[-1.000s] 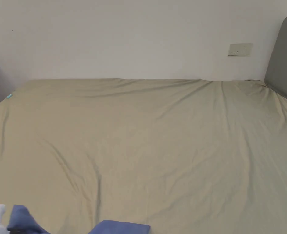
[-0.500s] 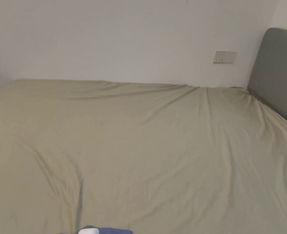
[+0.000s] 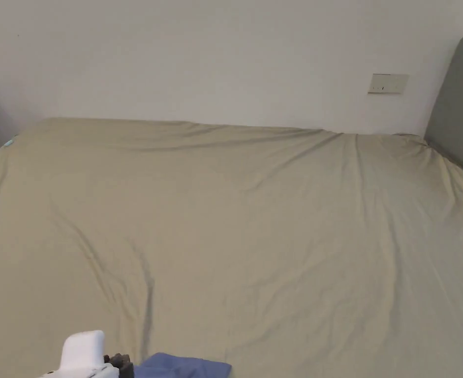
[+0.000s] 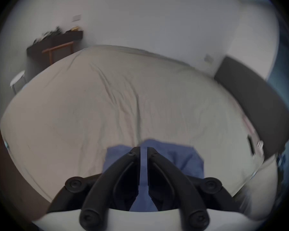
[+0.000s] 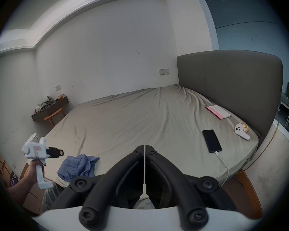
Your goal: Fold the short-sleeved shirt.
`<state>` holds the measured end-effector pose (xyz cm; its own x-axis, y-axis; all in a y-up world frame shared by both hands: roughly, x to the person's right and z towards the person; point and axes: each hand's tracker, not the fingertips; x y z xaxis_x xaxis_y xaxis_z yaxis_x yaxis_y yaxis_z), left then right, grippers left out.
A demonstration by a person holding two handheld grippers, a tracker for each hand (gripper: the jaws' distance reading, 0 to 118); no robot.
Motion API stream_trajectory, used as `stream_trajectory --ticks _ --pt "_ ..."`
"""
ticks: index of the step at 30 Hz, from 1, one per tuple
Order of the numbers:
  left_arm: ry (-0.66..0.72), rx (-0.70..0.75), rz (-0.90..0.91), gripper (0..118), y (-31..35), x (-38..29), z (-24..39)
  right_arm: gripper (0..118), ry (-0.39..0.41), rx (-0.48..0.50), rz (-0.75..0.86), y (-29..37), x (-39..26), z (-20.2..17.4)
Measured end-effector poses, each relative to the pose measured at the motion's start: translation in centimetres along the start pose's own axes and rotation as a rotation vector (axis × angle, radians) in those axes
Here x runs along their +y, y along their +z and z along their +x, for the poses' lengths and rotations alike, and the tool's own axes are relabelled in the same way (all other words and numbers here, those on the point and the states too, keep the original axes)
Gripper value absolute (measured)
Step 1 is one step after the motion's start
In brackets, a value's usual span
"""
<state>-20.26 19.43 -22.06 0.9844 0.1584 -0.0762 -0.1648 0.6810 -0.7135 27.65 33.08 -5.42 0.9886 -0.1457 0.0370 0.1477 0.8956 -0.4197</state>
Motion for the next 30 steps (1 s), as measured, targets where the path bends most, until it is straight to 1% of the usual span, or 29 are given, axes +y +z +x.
stream_trajectory --ticks 1,3,4,6,7,8,9,10,11,12,13,15,16,17,19,20,21,22,23,26,27,30 --pt "-0.017 -0.037 -0.031 9 -1.0 -1.0 0.8 3 0.002 0.002 -0.001 0.0 -0.1 -0.2" --pt "-0.003 -0.118 -0.075 9 -2.6 -2.8 2.7 3 0.007 0.005 -0.007 0.0 -0.3 -0.6" --pt "-0.016 -0.152 -0.078 9 -3.0 -3.7 4.1 3 0.01 0.006 -0.012 0.0 -0.4 -0.7" --pt "-0.04 -0.273 -0.037 9 -3.5 -5.3 6.2 3 0.019 -0.002 -0.021 0.3 -0.5 -0.9" --pt "-0.088 -0.286 -0.035 9 -3.9 -5.9 7.5 3 0.023 -0.009 -0.028 0.4 -0.6 -0.9" --pt "-0.158 -0.26 -0.076 9 -4.6 -6.4 8.7 3 0.024 -0.013 -0.035 0.5 -0.8 -0.8" --pt "-0.192 -0.237 -0.124 8 -5.8 -6.9 9.4 3 0.025 -0.017 -0.041 0.6 -0.9 -0.6" --pt "-0.179 -0.234 -0.15 8 -7.0 -7.5 9.6 3 0.023 -0.023 -0.044 0.7 -1.1 -0.4" --pt "-0.135 -0.247 -0.132 8 -7.8 -7.7 9.4 3 0.021 -0.03 -0.046 0.9 -1.2 -0.3" --pt "-0.095 -0.267 -0.105 8 -7.5 -7.3 9.2 3 0.018 -0.034 -0.048 1.1 -1.2 -0.2" --pt "-0.098 -0.256 -0.109 8 -7.0 -6.7 9.4 3 0.015 -0.039 -0.05 1.3 -1.2 0.0" --pt "-0.133 -0.242 -0.111 8 -6.7 -6.8 10.1 3 0.003 -0.045 -0.046 1.6 -1.3 0.2" --pt "-0.204 -0.228 -0.093 8 -6.3 -7.0 10.4 3 -0.01 -0.042 -0.044 1.5 -1.3 0.3" --pt "-0.244 -0.221 -0.094 8 -6.3 -7.2 10.5 3 -0.024 -0.037 -0.044 1.5 -1.3 0.4" --pt "-0.19 -0.255 -0.145 8 -5.4 -6.2 10.0 3 -0.036 -0.034 -0.045 1.4 -1.1 0.2" --pt "-0.078 -0.335 -0.183 8 -4.3 -4.9 9.1 3 -0.033 -0.029 -0.039 1.5 -0.9 0.0" --pt "0.05 -0.464 -0.148 8 -2.9 -3.9 7.8 3 -0.02 -0.025 -0.03 1.5 -0.6 -0.3" --pt "0.145 -0.546 -0.078 8 -1.1 -2.9 6.4 3 0.002 -0.023 -0.02 1.6 -0.2 -0.7" --pt "0.174 -0.554 0.003 8 1.0 -1.8 5.1 3 0.029 -0.022 -0.01 1.6 0.3 -1.1" --pt "0.165 -0.459 0.21 8 6.7 2.2 0.6 3 0.078 0.003 0.019 1.3 1.4 -2.3" --pt "0.188 -0.45 0.239 8 8.2 3.0 -1.0 3 0.082 0.018 0.03 1.1 1.7 -2.7" --pt "0.245 -0.498 0.266 8 12.0 4.9 -5.6 3 0.086 0.083 0.047 0.0 2.0 -4.0"
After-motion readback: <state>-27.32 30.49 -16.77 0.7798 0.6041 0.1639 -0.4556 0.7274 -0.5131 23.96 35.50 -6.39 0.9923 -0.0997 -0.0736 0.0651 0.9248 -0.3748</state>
